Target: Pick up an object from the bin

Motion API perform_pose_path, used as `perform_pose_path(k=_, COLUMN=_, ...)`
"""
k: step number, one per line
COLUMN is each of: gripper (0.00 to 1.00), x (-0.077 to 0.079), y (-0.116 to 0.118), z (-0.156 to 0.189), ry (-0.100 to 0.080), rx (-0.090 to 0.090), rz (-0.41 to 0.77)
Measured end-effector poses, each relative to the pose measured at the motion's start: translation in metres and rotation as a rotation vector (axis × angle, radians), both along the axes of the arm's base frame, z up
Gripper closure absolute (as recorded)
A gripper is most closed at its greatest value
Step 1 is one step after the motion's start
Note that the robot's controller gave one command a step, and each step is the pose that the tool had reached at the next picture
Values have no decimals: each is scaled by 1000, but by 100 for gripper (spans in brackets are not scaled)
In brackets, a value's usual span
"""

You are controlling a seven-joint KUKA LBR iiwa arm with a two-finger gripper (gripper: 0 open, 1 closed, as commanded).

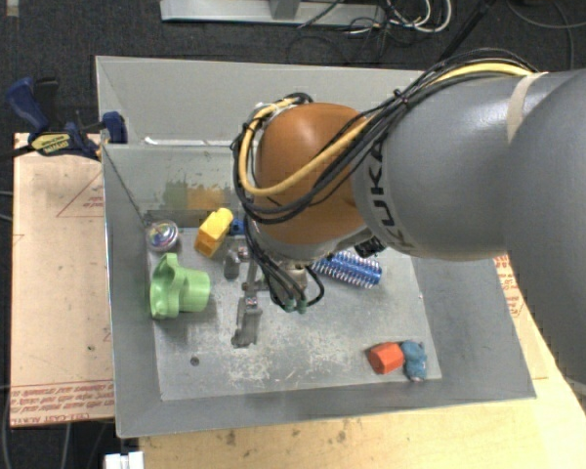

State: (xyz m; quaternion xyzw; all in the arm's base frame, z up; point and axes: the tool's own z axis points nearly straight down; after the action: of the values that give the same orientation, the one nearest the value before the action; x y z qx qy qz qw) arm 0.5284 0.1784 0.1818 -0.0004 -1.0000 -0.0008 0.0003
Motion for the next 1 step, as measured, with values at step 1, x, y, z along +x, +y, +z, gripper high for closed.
perform_pose_path(k=1, gripper=0, x=48, y=56, z=-115, ry=-6, rx=0, rz=54)
